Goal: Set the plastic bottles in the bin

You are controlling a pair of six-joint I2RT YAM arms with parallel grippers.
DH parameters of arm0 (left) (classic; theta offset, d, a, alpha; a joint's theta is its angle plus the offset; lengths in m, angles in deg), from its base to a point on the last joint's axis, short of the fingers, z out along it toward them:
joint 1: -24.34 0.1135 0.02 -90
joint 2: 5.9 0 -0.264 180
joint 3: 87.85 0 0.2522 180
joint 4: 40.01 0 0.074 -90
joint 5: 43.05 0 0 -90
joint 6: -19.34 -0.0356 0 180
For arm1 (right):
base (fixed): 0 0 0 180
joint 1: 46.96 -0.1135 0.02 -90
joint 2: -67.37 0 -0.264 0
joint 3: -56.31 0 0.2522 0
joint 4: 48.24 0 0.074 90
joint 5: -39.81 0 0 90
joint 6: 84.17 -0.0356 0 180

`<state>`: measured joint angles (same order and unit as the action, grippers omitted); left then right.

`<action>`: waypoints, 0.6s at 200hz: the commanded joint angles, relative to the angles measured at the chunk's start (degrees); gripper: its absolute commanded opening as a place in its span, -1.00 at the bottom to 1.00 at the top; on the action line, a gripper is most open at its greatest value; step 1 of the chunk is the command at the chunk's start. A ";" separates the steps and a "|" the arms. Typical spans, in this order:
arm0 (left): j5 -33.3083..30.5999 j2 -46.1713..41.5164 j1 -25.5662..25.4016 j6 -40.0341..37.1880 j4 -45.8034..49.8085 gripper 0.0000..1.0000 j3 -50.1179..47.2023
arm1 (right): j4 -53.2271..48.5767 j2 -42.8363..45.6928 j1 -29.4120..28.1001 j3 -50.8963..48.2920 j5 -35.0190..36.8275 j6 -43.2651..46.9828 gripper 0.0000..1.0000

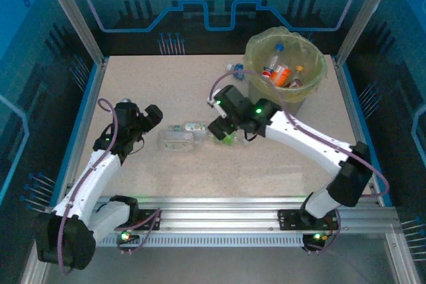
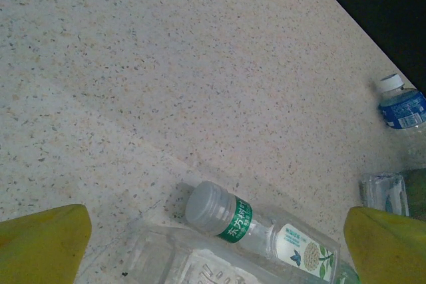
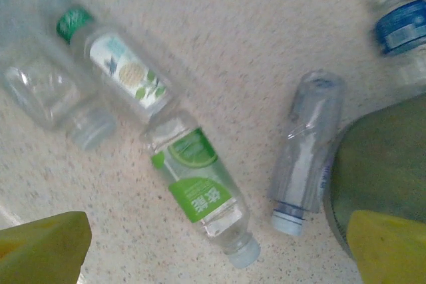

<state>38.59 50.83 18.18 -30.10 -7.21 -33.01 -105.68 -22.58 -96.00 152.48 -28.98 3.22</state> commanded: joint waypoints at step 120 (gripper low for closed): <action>-1.09 -0.13 0.65 -0.02 0.64 0.98 -0.35 | 0.26 -15.34 7.88 1.61 -13.04 14.28 0.99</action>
<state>38.57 50.83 18.18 -30.10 -7.21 -33.01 -105.24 -36.15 -89.64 152.06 -38.23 14.41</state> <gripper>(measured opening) 0.990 0.996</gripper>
